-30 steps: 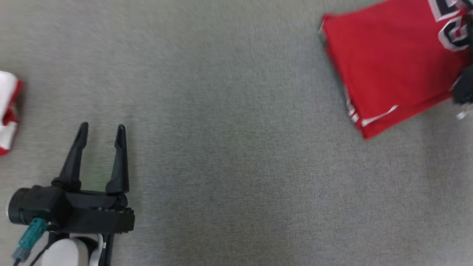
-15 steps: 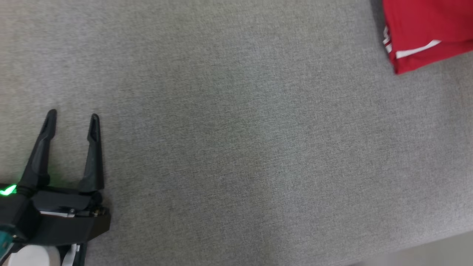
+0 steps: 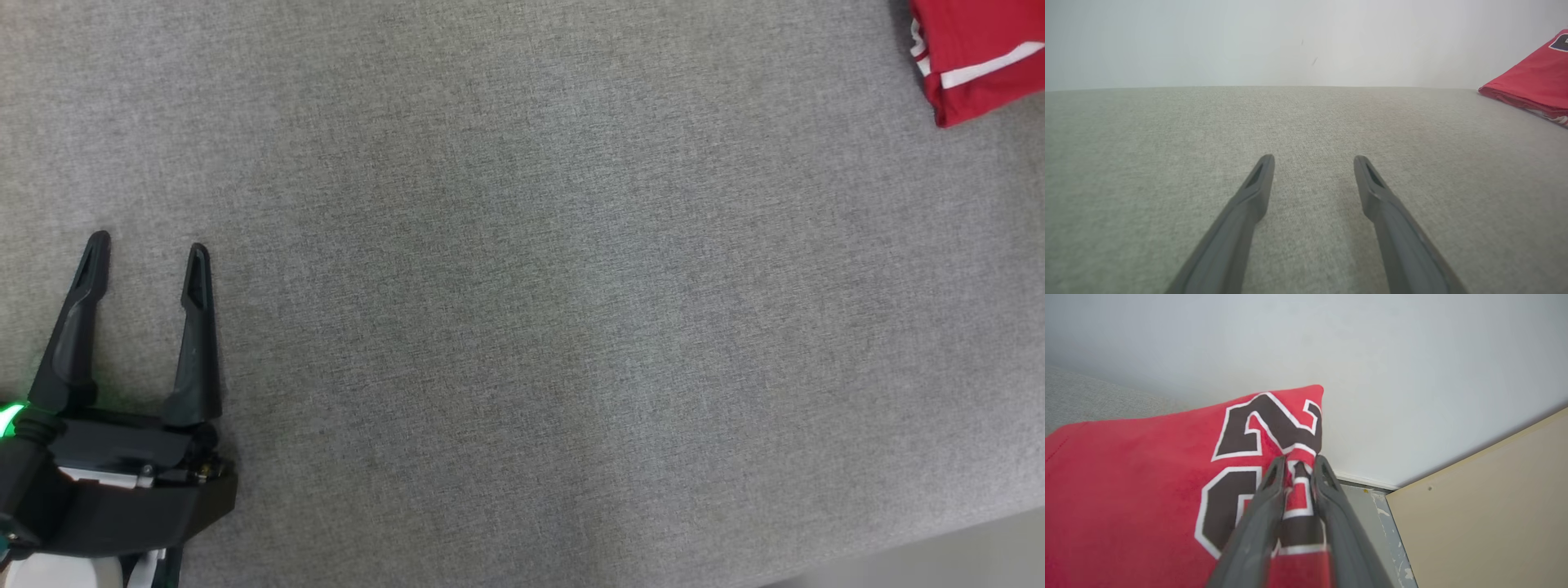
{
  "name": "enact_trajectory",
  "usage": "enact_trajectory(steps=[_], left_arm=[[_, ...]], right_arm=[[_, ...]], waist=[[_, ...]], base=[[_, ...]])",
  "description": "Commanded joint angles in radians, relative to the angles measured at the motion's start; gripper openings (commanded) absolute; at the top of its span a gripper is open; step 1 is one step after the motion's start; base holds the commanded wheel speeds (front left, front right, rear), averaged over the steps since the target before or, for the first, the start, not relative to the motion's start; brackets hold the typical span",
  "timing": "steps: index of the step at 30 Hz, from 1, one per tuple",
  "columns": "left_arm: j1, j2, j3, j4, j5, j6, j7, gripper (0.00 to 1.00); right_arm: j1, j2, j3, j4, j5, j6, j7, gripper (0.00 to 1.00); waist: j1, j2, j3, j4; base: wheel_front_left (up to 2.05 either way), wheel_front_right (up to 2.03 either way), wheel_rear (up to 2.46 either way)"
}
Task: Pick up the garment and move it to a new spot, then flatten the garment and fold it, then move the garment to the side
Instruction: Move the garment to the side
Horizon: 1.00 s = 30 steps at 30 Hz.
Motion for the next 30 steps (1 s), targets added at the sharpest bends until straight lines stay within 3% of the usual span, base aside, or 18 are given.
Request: enact_trajectory(steps=[1, 9, 18, 23, 30], left_arm=[[0.002, -0.010, -0.011, 0.053, -0.008, 0.001, 0.009, 1.00], [0.017, -0.032, -0.007, 0.071, -0.021, 0.009, 0.009, 1.00], [0.056, -0.066, 0.032, 0.120, -0.037, 0.016, 0.007, 1.00], [0.090, -0.093, 0.076, 0.145, -0.046, 0.017, 0.005, 1.00], [0.163, -0.117, 0.123, 0.187, -0.038, 0.012, 0.005, 1.00]], right_arm=[[-0.012, -0.005, 0.002, 0.012, -0.020, -0.003, -0.014, 1.00], [0.006, 0.032, -0.023, 0.043, -0.029, -0.003, -0.114, 1.00], [0.105, 0.095, -0.015, -0.016, -0.010, -0.003, -0.255, 1.00], [0.232, 0.168, -0.041, -0.112, -0.001, -0.003, -0.295, 1.00], [0.492, 0.317, -0.104, -0.281, -0.039, -0.003, -0.303, 1.00]], waist=[[0.0002, 0.0002, -0.001, 0.004], [0.0002, 0.0002, -0.051, 0.014], [0.0002, 0.0002, -0.178, 0.038], [0.0002, 0.0002, -0.278, 0.057], [0.0002, 0.0002, -0.406, 0.075]], base=[[0.00, 0.00, 0.00], [0.00, 0.00, 0.00], [0.00, 0.00, 0.00], [0.00, 0.00, 0.00], [0.00, 0.00, 0.00]])
